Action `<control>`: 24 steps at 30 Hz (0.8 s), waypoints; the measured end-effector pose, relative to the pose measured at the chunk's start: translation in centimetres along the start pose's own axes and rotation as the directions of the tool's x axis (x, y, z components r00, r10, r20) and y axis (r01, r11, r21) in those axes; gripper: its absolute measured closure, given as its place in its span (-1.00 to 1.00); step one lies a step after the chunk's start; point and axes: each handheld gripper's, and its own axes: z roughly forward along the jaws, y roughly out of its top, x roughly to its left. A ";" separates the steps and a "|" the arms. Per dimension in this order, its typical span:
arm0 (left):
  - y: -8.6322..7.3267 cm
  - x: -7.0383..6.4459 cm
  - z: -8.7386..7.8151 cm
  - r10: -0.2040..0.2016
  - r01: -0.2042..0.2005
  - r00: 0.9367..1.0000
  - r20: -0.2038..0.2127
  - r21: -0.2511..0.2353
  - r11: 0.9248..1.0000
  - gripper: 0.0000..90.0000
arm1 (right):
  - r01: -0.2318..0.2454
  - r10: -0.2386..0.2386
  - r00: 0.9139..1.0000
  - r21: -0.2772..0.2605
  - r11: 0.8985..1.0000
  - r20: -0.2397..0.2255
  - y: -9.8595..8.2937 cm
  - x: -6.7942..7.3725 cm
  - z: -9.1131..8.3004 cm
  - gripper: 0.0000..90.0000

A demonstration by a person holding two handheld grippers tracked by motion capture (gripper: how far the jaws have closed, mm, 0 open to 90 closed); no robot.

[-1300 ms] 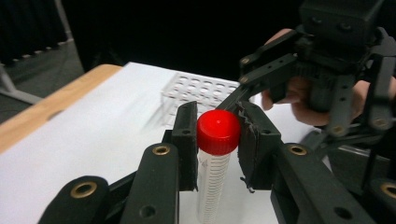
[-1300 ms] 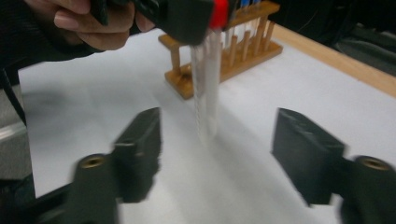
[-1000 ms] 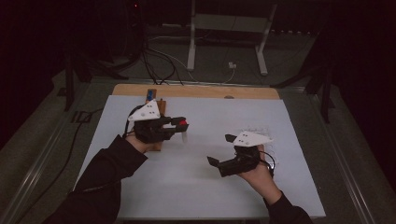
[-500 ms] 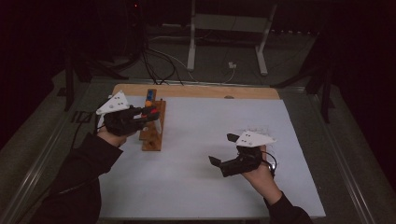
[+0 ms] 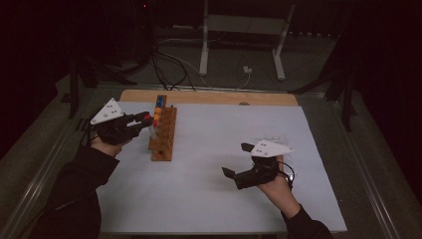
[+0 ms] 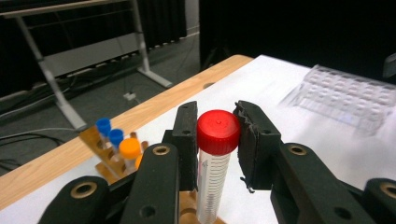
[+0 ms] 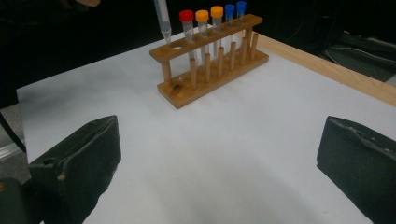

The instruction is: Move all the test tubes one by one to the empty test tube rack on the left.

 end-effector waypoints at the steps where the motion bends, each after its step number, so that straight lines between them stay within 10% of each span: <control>1: -0.3 0.2 0.2 -0.011 0.011 1.000 0.002 -0.006 1.000 0.59 | 0.001 -0.001 1.000 0.001 1.000 -0.002 0.0 0.0 0.0 -1.00; 24: -5.3 0.7 2.9 -0.063 0.067 0.997 -0.034 0.118 0.991 0.59 | -0.007 0.007 1.000 0.000 1.000 -0.014 0.0 -0.2 -0.2 -1.00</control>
